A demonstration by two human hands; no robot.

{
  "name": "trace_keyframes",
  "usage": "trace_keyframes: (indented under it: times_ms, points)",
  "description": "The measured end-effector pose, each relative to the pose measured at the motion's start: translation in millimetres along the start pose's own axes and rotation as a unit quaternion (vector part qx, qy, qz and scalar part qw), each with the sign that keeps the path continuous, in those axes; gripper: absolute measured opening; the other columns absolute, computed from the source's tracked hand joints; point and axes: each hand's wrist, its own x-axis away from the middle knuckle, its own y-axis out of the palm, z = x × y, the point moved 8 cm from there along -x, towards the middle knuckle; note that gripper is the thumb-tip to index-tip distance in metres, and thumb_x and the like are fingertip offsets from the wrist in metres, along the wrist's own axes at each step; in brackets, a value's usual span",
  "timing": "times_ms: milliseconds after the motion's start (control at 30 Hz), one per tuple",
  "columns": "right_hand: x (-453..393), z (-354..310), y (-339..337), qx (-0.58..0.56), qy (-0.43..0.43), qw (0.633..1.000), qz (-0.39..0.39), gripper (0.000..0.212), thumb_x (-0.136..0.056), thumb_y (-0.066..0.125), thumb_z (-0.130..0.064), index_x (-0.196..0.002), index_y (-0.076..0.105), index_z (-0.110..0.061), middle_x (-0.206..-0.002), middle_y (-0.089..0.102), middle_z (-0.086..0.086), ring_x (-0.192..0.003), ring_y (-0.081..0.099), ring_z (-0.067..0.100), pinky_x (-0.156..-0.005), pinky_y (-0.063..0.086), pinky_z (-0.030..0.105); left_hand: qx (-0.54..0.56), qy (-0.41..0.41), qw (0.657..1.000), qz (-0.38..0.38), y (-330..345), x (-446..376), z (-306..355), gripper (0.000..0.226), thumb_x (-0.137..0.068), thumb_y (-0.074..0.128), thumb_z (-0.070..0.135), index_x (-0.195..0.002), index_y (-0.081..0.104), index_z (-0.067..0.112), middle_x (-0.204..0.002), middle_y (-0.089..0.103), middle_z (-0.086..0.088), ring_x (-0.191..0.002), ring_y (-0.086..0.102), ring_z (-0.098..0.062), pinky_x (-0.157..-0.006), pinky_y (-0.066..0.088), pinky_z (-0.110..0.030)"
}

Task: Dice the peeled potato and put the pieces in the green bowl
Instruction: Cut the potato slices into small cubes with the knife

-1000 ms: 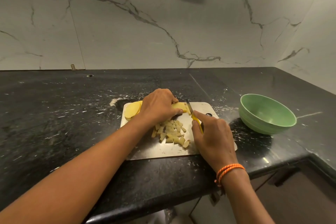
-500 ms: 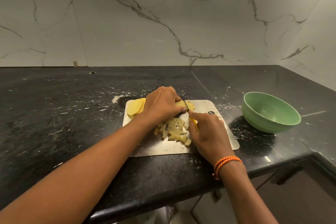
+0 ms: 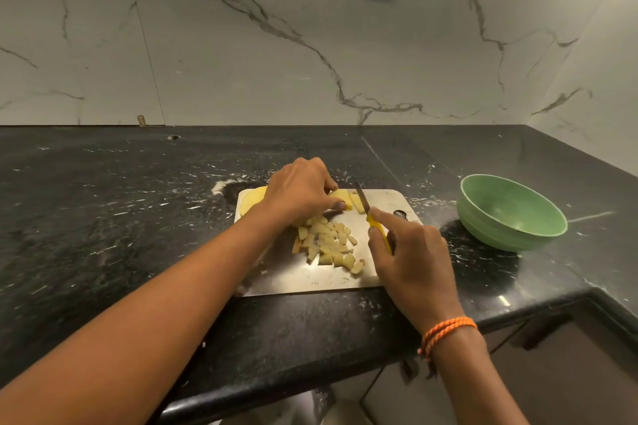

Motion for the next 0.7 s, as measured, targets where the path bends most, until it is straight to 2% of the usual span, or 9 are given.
trace_keyframes:
  times_ms: [167, 500, 700]
  points:
    - [-17, 0, 21, 0.025, -0.001, 1.000, -0.018, 0.026, -0.095, 0.060, -0.026, -0.117, 0.070, -0.017, -0.068, 0.067, 0.007, -0.068, 0.060, 0.031, -0.061, 0.052, 0.044, 0.007, -0.004, 1.000, -0.002, 1, -1, -2, 0.051, -0.081, 0.086, 0.057, -0.122, 0.079, 0.028, -0.112, 0.080, 0.005, -0.090, 0.067, -0.016, -0.079, 0.059, -0.035]
    - [-23, 2, 35, 0.043, -0.015, 0.998, -0.031, 0.028, -0.097, 0.056, -0.029, -0.121, 0.068, -0.021, -0.073, 0.070, 0.007, -0.069, 0.062, 0.030, -0.062, 0.051, 0.042, 0.023, -0.013, 1.000, 0.003, 4, -1, -3, 0.050, -0.080, 0.087, 0.056, -0.119, 0.081, 0.026, -0.106, 0.080, 0.006, -0.087, 0.068, -0.015, -0.080, 0.062, -0.036]
    - [-25, 4, 42, 0.057, -0.005, 0.996, -0.066, 0.028, -0.098, 0.054, -0.031, -0.121, 0.067, -0.020, -0.083, 0.071, 0.008, -0.080, 0.063, 0.032, -0.067, 0.051, 0.043, 0.028, -0.013, 0.999, 0.008, 4, 0, -3, 0.048, -0.080, 0.088, 0.054, -0.119, 0.081, 0.026, -0.107, 0.080, 0.006, -0.091, 0.070, -0.017, -0.083, 0.062, -0.039]
